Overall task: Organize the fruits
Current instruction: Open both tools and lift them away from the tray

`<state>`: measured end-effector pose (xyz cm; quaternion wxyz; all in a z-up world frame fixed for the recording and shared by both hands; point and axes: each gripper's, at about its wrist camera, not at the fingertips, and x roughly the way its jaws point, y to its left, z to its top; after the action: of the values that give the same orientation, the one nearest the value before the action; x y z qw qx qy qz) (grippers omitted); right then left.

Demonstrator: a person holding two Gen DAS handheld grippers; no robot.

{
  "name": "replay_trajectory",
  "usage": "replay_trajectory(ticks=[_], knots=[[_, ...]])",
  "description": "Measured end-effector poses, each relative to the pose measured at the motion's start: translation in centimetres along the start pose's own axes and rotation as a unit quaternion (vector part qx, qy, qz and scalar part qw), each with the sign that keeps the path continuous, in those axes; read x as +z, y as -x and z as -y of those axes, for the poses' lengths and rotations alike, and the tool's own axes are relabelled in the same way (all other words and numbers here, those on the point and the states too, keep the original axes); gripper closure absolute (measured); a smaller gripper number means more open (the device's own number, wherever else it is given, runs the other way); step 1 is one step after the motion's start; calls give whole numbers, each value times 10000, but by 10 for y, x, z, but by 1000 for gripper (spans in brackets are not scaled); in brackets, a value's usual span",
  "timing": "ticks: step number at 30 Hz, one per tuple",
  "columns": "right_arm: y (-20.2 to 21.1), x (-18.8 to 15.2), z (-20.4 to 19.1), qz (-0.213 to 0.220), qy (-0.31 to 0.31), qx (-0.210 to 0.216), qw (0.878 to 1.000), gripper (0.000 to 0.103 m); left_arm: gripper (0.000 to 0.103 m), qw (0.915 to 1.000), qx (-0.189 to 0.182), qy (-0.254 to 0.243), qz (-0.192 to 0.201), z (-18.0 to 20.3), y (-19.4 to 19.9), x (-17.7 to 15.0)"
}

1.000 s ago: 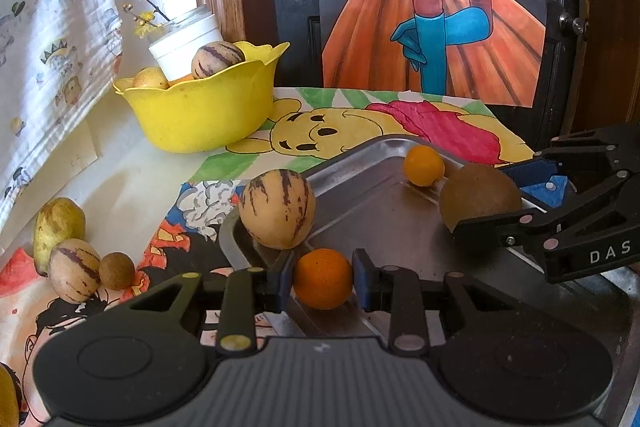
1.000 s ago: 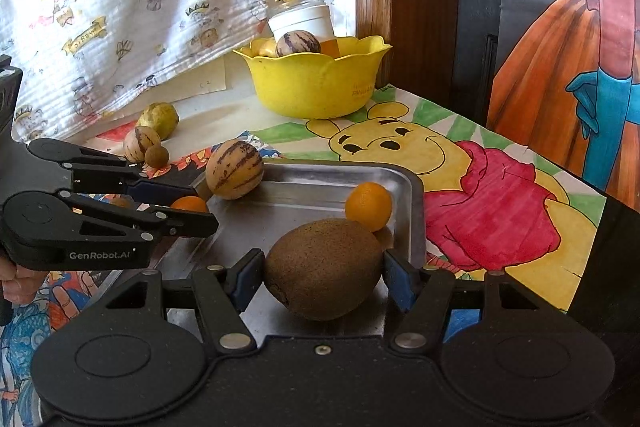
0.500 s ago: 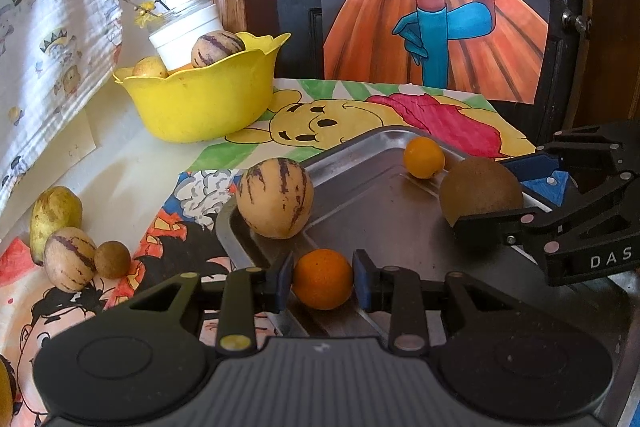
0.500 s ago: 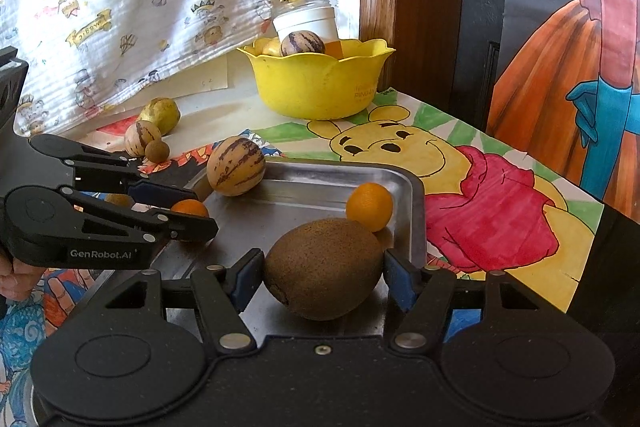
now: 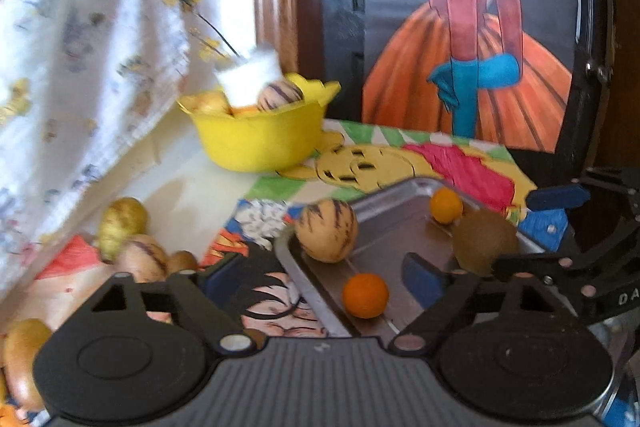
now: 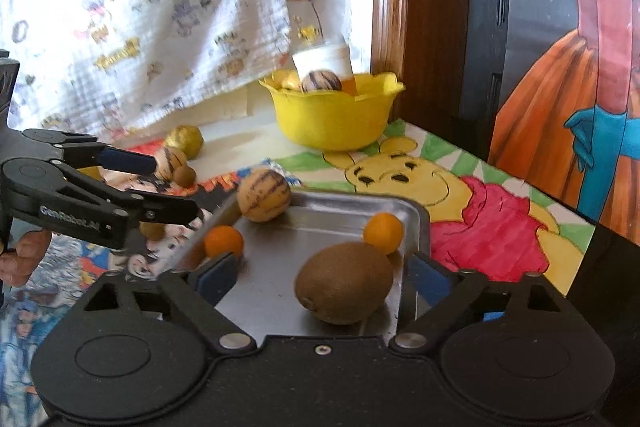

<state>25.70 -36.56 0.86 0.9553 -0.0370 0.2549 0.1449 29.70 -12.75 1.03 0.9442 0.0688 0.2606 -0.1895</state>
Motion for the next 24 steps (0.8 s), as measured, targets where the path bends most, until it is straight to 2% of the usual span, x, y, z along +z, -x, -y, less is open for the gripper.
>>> replay_trajectory(ticks=[1,2,8,13,18,24], knots=[[6,2,-2,42,-1,2,10000,3,2,10000,40,17,66,-1,9,1],[13,3,-5,85,-7,5,10000,2,1,9999,95,36,133,-2,17,3],[62,14,-23,291,-91,-7,9995,1,0,9986,275,169,413,-7,75,7],[120,22,-50,409,-47,-68,9991,1,0,9960,352,526,629,-9,144,3],[186,28,-88,341,112,-95,9993,1,0,9944,466,659,684,-12,222,-6],[247,21,-134,41,201,-24,9998,0,0,9935,735,746,443,-17,297,-26]])
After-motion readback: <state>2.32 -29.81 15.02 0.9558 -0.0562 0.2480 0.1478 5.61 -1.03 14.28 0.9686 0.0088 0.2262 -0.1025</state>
